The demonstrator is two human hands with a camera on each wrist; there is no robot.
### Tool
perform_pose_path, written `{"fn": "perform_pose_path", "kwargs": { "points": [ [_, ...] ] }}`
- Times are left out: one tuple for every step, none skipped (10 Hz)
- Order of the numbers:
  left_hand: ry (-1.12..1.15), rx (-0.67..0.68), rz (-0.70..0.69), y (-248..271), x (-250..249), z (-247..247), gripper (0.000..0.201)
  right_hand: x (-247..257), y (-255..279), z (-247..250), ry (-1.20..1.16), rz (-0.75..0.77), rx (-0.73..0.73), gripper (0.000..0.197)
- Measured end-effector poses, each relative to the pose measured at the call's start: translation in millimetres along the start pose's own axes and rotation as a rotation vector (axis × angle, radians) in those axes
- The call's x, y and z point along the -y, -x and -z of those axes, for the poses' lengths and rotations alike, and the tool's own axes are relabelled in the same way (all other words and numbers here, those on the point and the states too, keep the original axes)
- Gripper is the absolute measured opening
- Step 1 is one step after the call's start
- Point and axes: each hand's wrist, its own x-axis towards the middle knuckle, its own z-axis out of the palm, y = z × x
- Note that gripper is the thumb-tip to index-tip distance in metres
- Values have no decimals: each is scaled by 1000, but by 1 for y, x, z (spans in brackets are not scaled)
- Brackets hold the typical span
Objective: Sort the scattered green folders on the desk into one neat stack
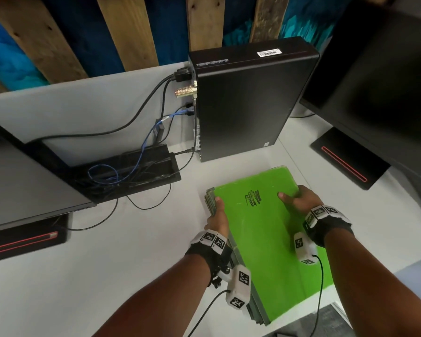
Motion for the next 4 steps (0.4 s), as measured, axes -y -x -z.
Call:
{"fn": "perform_pose_path", "kwargs": {
  "points": [
    [-87,-28,21,-5,-1,-1,108,-2,-3,-5,59,-7,22,72],
    [-212,-65,19,-18,5,-1,117,1,-6,-10,101,-28,9,67],
    [-241,-18,-9,-23,5,-2,139,11,3,-7,172,-40,-1,62],
    [-282,-102,-73,-20,8,11,97,17,12,-2,158,-42,-63,73]
  ]
}}
